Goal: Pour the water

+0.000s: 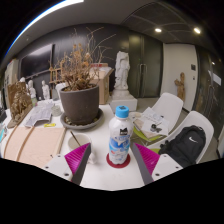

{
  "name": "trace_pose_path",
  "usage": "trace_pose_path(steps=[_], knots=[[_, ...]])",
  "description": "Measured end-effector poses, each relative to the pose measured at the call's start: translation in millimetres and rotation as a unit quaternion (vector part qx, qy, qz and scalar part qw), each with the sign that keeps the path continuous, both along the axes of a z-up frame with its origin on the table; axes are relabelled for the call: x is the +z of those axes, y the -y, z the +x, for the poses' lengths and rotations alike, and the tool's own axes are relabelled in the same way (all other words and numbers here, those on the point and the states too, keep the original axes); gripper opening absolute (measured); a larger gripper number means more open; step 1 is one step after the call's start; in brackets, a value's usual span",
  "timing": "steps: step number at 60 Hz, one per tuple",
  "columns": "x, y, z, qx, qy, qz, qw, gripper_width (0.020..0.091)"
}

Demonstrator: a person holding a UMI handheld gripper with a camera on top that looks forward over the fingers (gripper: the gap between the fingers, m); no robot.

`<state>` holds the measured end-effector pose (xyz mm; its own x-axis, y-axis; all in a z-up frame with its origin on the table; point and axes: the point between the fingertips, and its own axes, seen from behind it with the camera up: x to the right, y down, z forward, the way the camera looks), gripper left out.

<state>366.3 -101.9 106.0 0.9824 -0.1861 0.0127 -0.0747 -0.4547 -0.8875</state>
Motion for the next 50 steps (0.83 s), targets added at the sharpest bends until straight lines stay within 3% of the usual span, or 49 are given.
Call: trace_pose_path(steps=[16,27,50], knots=[[70,135,-89,-0.003,0.006,-0.036,0.999,0.0856],[96,218,-143,-0.003,0.024,-0.053,0.998,0.0853],[109,275,-180,-0.006,0.032,-0.056,0.998,0.0854]])
